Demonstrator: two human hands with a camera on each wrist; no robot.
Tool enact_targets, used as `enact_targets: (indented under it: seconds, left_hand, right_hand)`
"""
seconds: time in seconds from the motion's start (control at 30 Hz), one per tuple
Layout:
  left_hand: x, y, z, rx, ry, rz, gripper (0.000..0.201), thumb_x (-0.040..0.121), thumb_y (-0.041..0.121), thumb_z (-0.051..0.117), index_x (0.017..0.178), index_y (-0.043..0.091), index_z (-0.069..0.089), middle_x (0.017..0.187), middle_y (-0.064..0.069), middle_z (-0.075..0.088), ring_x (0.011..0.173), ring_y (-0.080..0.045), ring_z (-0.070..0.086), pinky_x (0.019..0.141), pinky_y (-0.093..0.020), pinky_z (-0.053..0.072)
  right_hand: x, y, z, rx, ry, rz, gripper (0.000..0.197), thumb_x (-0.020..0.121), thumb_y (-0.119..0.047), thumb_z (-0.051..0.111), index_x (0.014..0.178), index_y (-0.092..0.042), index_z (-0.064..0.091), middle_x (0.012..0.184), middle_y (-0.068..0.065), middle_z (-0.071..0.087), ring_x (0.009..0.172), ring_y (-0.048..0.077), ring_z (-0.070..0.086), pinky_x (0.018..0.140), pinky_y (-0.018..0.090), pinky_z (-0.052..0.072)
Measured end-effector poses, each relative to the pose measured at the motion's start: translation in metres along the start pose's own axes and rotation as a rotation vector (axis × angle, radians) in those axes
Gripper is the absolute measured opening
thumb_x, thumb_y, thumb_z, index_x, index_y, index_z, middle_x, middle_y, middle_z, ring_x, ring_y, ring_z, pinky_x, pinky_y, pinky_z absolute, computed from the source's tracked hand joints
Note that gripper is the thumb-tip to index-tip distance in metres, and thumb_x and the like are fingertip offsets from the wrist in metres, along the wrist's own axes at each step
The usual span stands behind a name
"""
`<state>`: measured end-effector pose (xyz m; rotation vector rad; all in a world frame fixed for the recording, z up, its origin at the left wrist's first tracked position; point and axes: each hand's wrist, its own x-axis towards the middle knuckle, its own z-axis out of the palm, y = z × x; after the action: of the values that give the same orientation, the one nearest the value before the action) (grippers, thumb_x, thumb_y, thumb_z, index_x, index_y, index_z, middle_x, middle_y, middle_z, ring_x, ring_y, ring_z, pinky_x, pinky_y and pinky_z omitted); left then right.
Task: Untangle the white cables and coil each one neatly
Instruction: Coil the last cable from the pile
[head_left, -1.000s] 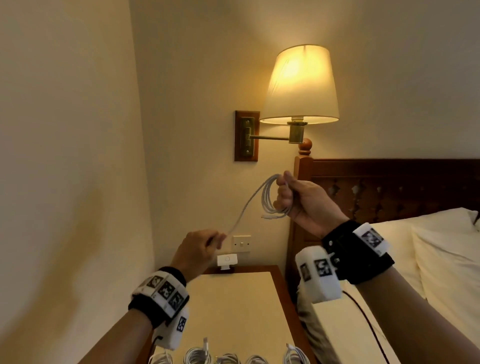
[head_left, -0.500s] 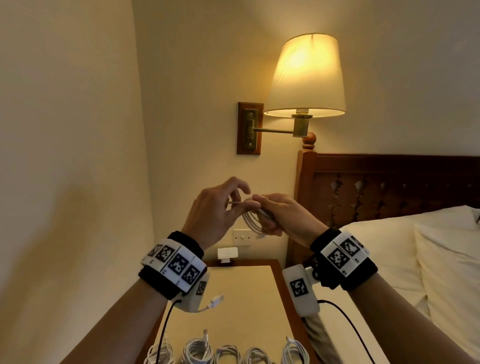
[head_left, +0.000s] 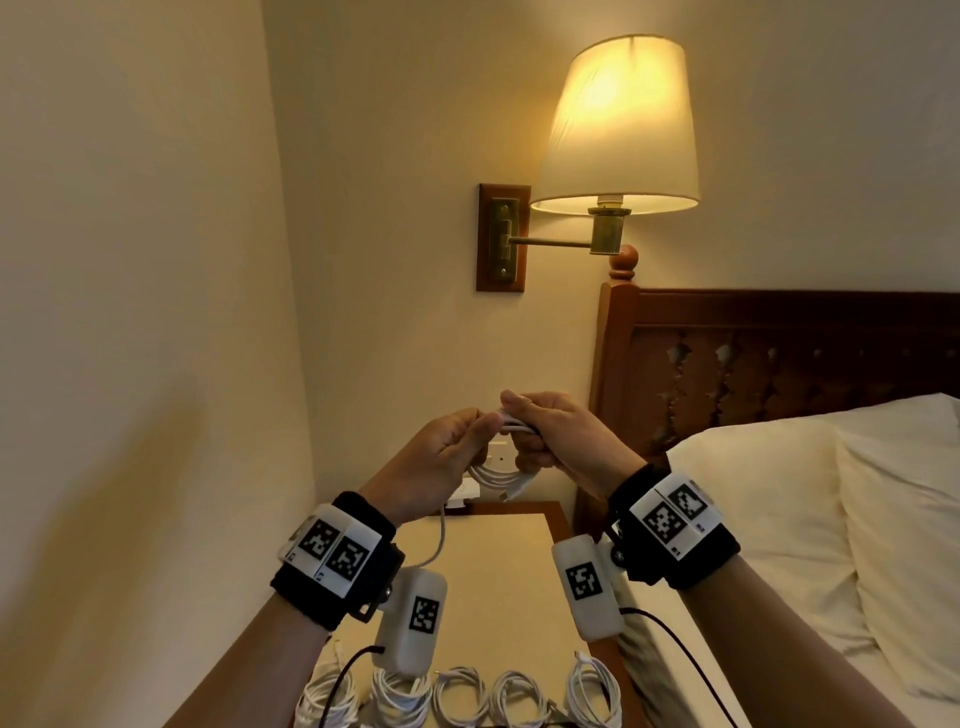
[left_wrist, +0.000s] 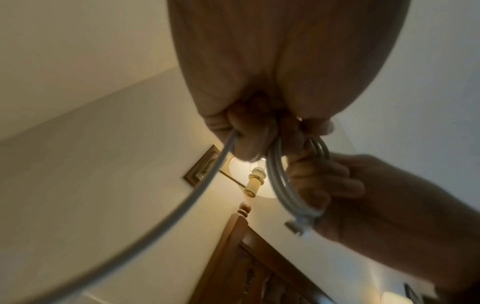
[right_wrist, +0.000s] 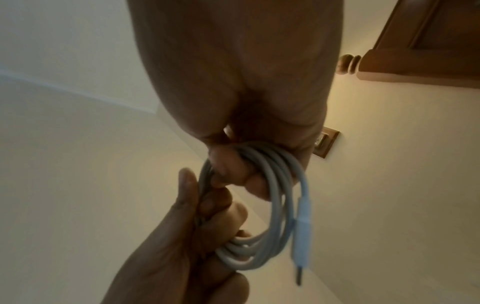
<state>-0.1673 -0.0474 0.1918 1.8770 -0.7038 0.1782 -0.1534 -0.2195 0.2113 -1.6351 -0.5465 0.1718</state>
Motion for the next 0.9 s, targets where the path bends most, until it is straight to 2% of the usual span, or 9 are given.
enact_targets:
  seconds: [0.13, 0.23, 0.33, 0.47, 0.53, 0.63, 0.7, 0.77, 0.9]
  left_hand:
    - [-0.005, -0.012, 0.004, 0.186, 0.205, 0.086, 0.045, 0.092, 0.054, 0.037, 0.080, 0.016, 0.058, 0.057, 0.013, 0.042, 0.054, -0.006, 0.036, 0.056, -0.026, 0.033]
    - [-0.006, -0.014, 0.002, 0.206, 0.331, 0.061, 0.041, 0.093, 0.055, 0.034, 0.066, 0.027, 0.049, 0.053, 0.011, 0.037, 0.050, -0.008, 0.033, 0.056, -0.030, 0.032]
    - [-0.009, -0.017, 0.000, 0.227, 0.357, 0.050, 0.044, 0.092, 0.055, 0.032, 0.063, 0.024, 0.043, 0.053, 0.010, 0.035, 0.049, -0.009, 0.031, 0.055, -0.032, 0.032]
    - [-0.011, -0.021, 0.006, 0.366, 0.393, 0.074, 0.039, 0.095, 0.051, 0.031, 0.065, 0.031, 0.045, 0.053, 0.010, 0.040, 0.051, -0.012, 0.037, 0.055, -0.035, 0.036]
    - [-0.011, -0.024, 0.009, 0.431, 0.412, 0.097, 0.036, 0.095, 0.049, 0.030, 0.073, 0.030, 0.051, 0.055, 0.010, 0.044, 0.053, -0.011, 0.041, 0.054, -0.027, 0.034]
    - [-0.008, -0.032, 0.011, 0.468, 0.423, 0.084, 0.048, 0.095, 0.049, 0.028, 0.086, 0.018, 0.063, 0.055, 0.009, 0.045, 0.051, -0.009, 0.041, 0.050, -0.020, 0.030]
    - [-0.007, -0.033, 0.014, 0.470, 0.435, 0.081, 0.050, 0.095, 0.049, 0.028, 0.087, 0.016, 0.065, 0.053, 0.010, 0.043, 0.050, -0.008, 0.040, 0.050, -0.022, 0.030]
    - [-0.008, -0.032, 0.017, 0.401, 0.438, 0.064, 0.043, 0.095, 0.050, 0.029, 0.074, 0.025, 0.057, 0.052, 0.011, 0.042, 0.049, -0.008, 0.038, 0.052, -0.027, 0.032]
    - [-0.012, -0.025, 0.022, 0.174, 0.408, -0.001, 0.044, 0.097, 0.048, 0.034, 0.059, 0.028, 0.044, 0.046, 0.012, 0.040, 0.045, -0.005, 0.034, 0.049, -0.021, 0.029]
  right_hand:
    - [-0.002, 0.011, 0.003, -0.088, 0.080, -0.095, 0.032, 0.103, -0.027, 0.043, 0.093, -0.005, 0.065, 0.067, 0.006, 0.059, 0.059, 0.019, 0.057, 0.064, 0.032, 0.049]
    - [-0.010, 0.016, 0.000, -0.290, 0.173, -0.159, 0.021, 0.100, -0.016, 0.050, 0.102, -0.004, 0.068, 0.085, 0.010, 0.071, 0.079, 0.023, 0.070, 0.078, 0.033, 0.059]
    - [-0.022, 0.019, -0.001, -0.428, 0.250, -0.178, 0.011, 0.093, -0.013, 0.062, 0.096, -0.011, 0.072, 0.082, 0.006, 0.073, 0.076, 0.019, 0.072, 0.070, 0.032, 0.061]
    - [-0.031, 0.019, 0.003, -0.540, 0.363, -0.207, 0.008, 0.089, -0.017, 0.068, 0.092, -0.012, 0.073, 0.072, 0.000, 0.071, 0.059, 0.007, 0.066, 0.056, 0.017, 0.054]
    - [-0.031, 0.016, 0.004, -0.408, 0.389, -0.162, 0.009, 0.089, -0.016, 0.068, 0.091, -0.009, 0.073, 0.074, 0.006, 0.071, 0.058, 0.009, 0.065, 0.057, 0.017, 0.054]
    - [-0.033, 0.012, 0.011, 0.005, 0.383, -0.070, 0.014, 0.089, -0.008, 0.065, 0.096, 0.003, 0.069, 0.083, 0.019, 0.071, 0.068, 0.020, 0.071, 0.065, 0.022, 0.058]
    - [-0.032, 0.014, 0.018, 0.085, 0.399, -0.076, 0.014, 0.088, -0.006, 0.066, 0.096, 0.005, 0.067, 0.087, 0.019, 0.072, 0.074, 0.024, 0.073, 0.071, 0.027, 0.060]
    - [-0.030, 0.022, 0.027, -0.085, 0.451, -0.126, 0.010, 0.087, -0.009, 0.069, 0.091, 0.000, 0.066, 0.083, 0.012, 0.073, 0.073, 0.020, 0.074, 0.072, 0.033, 0.061]
    - [-0.023, 0.041, 0.030, -0.761, 0.589, -0.332, 0.019, 0.083, -0.028, 0.075, 0.074, -0.021, 0.060, 0.075, -0.011, 0.063, 0.063, 0.006, 0.058, 0.062, 0.025, 0.050]
